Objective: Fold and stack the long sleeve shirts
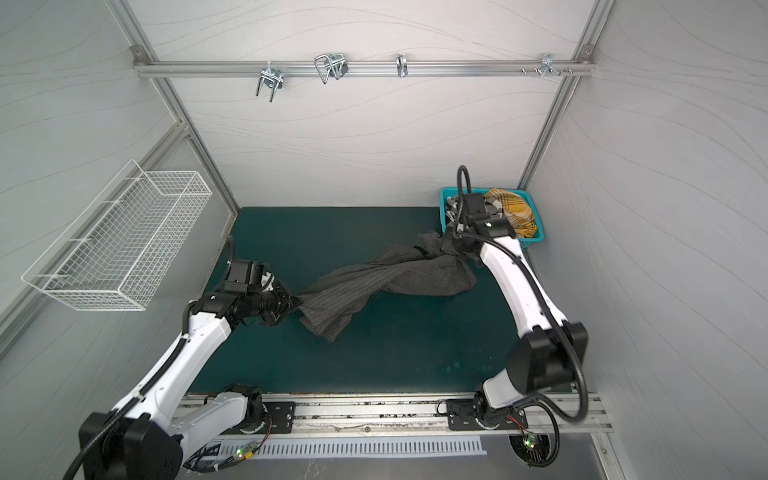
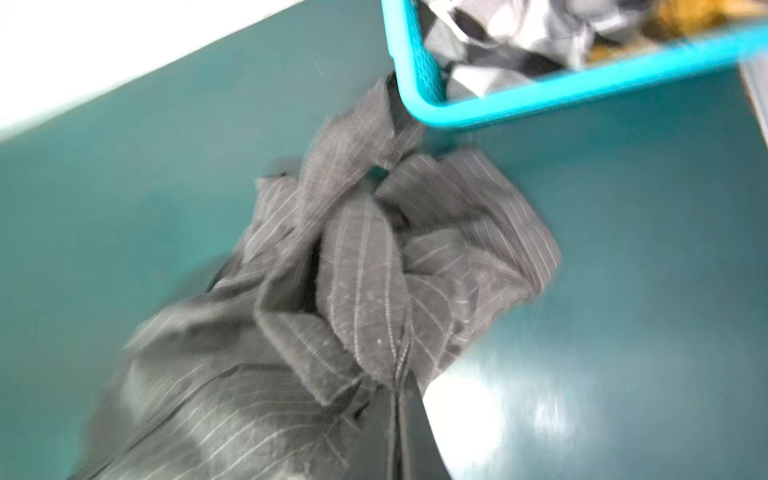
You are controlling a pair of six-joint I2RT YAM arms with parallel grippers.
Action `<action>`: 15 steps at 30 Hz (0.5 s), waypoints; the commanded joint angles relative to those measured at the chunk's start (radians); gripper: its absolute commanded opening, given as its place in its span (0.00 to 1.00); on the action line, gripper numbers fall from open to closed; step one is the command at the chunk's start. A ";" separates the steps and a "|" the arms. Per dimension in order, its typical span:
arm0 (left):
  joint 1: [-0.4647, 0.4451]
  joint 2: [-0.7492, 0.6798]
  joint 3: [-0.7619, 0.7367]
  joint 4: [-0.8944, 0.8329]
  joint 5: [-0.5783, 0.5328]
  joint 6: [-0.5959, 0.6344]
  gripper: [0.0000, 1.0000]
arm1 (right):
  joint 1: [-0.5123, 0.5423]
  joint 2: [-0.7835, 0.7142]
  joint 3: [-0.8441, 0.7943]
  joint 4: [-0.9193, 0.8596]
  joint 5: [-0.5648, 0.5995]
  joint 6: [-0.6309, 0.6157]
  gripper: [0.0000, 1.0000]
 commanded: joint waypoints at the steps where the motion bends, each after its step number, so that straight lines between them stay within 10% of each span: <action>1: 0.007 0.062 -0.025 0.035 0.139 0.028 0.00 | 0.012 -0.081 -0.257 0.083 -0.121 0.113 0.00; 3: 0.007 0.074 -0.047 0.009 0.131 0.055 0.05 | 0.014 -0.119 -0.364 0.117 -0.150 0.134 0.00; 7: 0.006 -0.020 -0.135 -0.068 0.085 0.077 0.49 | 0.014 -0.120 -0.471 0.148 -0.189 0.143 0.00; 15: -0.080 -0.384 -0.339 -0.243 0.004 -0.093 0.52 | 0.017 -0.103 -0.474 0.171 -0.225 0.152 0.00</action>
